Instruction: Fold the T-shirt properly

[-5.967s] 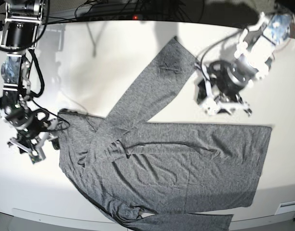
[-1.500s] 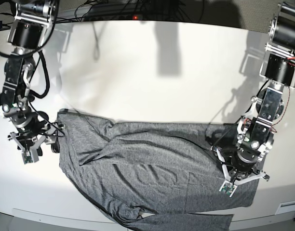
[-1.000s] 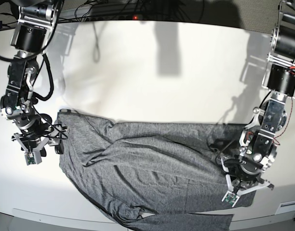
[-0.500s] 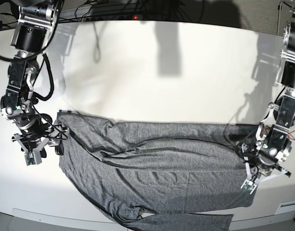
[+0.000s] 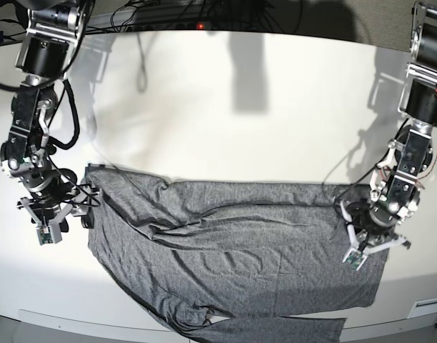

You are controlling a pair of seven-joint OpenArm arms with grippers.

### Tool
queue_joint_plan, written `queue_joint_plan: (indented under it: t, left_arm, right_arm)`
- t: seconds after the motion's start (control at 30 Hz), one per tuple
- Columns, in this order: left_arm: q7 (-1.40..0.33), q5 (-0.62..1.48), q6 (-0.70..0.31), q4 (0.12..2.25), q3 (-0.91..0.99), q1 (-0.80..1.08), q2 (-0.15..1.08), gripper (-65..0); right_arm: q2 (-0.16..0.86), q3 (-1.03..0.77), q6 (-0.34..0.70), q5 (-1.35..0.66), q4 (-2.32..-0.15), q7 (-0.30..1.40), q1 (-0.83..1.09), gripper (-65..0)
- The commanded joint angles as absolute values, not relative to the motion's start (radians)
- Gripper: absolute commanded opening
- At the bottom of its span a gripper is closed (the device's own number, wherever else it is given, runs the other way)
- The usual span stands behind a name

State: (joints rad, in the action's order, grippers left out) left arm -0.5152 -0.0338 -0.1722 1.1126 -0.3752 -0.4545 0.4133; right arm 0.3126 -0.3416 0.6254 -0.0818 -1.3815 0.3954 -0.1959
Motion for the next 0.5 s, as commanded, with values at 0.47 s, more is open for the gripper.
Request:
queue_joint_plan:
  t: [0.47]
  left_arm:
    - [-0.523, -0.131, -0.161, 0.979, -0.368, -0.583, 0.427, -65.0]
  right_arm:
    - [0.324, -0.345, 0.628, -0.116, -1.397, 0.374, -0.221, -30.6]
